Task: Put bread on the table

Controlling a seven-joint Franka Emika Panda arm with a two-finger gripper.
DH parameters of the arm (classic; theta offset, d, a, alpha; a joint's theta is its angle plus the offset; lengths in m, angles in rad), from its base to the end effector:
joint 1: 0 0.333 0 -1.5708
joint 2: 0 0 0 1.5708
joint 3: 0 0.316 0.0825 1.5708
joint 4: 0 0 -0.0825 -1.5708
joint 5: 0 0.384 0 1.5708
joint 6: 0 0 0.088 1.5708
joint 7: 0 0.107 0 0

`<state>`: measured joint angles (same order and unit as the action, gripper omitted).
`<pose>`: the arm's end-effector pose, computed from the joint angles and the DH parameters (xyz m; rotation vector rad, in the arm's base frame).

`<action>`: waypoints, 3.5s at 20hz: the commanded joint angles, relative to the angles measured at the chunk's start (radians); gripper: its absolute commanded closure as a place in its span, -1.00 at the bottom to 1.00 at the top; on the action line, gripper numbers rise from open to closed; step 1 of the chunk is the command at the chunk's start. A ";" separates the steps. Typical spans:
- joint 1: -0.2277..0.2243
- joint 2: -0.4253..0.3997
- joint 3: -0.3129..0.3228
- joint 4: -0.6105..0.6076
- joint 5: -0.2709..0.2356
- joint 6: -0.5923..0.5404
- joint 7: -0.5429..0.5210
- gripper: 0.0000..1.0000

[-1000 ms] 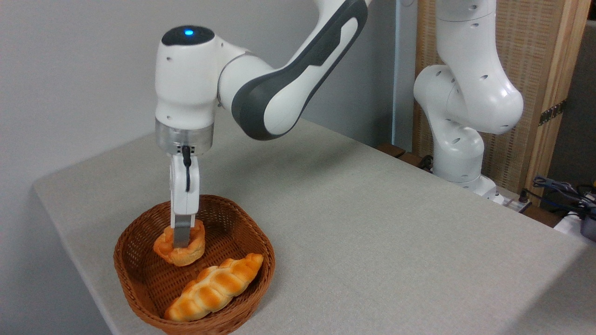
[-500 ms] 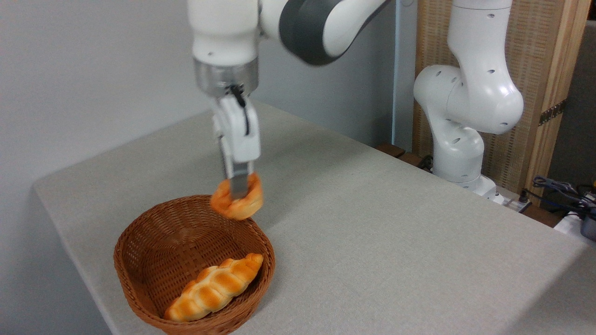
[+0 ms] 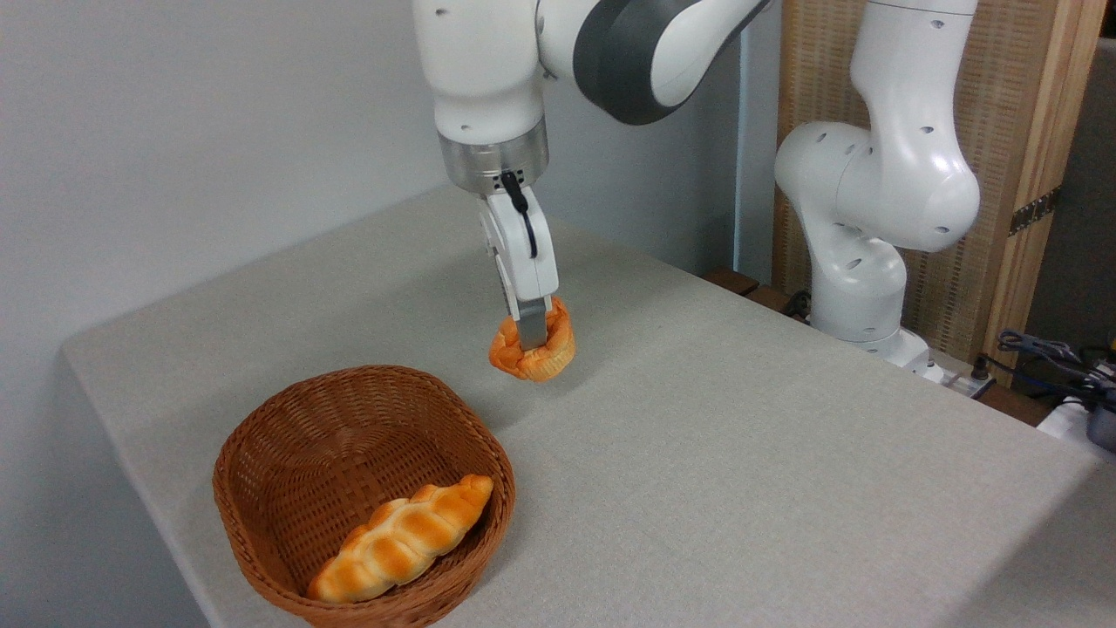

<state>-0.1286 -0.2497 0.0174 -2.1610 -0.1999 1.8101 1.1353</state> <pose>0.4640 -0.0680 0.4954 2.4194 -1.6372 0.0115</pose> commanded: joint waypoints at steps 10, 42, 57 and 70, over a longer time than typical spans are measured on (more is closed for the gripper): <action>-0.003 0.040 -0.117 -0.088 0.215 0.138 0.012 -1.00; 0.009 0.257 0.002 0.533 0.172 -0.103 -0.600 -1.00; 0.007 0.251 0.026 0.529 0.177 -0.136 -0.594 -1.00; 0.007 0.248 0.027 0.530 0.177 -0.209 -0.519 -1.00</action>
<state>-0.1141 0.0091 0.0319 -1.6393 -0.0137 1.6273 0.5866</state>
